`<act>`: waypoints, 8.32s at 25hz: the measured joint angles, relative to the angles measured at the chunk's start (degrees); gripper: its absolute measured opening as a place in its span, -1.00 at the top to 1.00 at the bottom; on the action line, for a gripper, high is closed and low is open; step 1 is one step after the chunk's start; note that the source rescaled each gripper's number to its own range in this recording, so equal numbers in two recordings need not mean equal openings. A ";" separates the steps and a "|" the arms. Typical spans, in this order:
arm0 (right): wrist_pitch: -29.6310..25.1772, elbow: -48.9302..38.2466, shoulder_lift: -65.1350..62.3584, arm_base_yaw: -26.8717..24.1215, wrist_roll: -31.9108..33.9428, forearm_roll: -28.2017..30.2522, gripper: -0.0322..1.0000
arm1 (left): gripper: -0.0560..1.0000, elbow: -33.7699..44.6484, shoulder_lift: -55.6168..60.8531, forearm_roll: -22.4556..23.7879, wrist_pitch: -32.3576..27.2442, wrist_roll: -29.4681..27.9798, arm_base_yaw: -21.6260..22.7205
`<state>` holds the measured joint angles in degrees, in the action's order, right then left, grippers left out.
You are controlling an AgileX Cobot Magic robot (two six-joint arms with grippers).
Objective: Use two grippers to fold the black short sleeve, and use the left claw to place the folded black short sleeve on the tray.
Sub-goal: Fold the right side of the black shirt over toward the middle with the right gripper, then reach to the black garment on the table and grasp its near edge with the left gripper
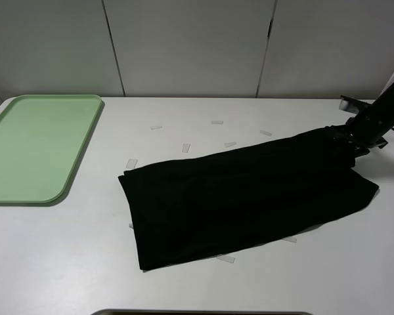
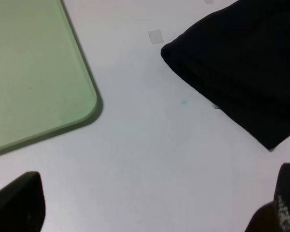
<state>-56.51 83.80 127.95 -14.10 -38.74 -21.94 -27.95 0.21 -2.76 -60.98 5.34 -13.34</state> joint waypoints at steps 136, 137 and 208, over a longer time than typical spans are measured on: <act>13.18 -13.81 -15.62 29.58 45.15 44.89 -0.93 | -0.88 0.00 0.00 7.94 0.00 0.00 0.00; 14.64 -14.95 -15.62 29.76 45.20 44.76 -0.93 | -0.88 0.00 0.00 7.94 0.00 0.00 0.00; -0.68 -36.73 -119.47 35.56 34.97 25.06 -1.00 | -0.88 0.00 0.00 7.94 0.00 0.00 0.00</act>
<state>-57.19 47.07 8.48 21.46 -3.77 3.11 -27.95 0.21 5.18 -60.98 5.34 -13.34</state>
